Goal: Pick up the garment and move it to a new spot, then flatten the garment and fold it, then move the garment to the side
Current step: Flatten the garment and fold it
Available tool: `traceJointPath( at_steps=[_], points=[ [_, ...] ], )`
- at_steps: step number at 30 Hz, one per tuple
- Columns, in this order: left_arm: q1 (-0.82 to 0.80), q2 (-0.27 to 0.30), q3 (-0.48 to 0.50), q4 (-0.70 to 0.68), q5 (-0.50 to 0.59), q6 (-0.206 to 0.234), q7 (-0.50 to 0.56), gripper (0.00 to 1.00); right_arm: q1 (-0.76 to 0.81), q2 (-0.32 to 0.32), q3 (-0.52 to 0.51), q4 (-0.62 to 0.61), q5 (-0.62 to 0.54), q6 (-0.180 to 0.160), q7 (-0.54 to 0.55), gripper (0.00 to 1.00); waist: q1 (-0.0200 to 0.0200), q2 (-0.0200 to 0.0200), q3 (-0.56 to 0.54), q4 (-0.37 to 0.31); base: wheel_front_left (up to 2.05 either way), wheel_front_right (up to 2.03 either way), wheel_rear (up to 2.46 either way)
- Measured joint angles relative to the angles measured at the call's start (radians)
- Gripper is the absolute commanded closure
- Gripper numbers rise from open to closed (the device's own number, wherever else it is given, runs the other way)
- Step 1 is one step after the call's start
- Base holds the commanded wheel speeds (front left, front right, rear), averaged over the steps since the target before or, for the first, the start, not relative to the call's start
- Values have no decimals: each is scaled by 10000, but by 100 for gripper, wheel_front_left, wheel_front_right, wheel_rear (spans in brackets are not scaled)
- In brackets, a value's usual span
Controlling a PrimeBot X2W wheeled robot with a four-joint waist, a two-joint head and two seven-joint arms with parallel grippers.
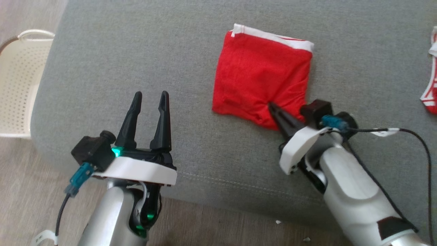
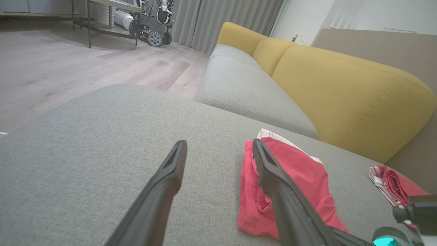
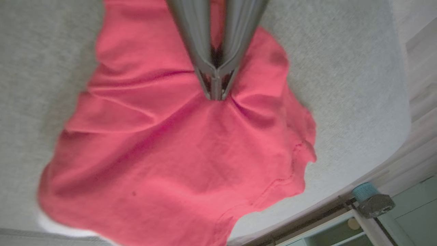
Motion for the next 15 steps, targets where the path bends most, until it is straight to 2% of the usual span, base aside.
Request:
traceJointPath(
  at_steps=[6, 15],
  points=[
    [-2, 0, -36, 2, 0, 0, 0, 0, -24, -136, 859, -119, 610, 0, -123, 100, 0, 0, -56, -139, 0, 0, 0],
    [-12, -2, -274, 8, -98, 33, 0, 0, -1395, -213, 688, -318, 740, 0, -918, 100, 0, 0, 77, 254, 0, 0, 0]
  ],
)
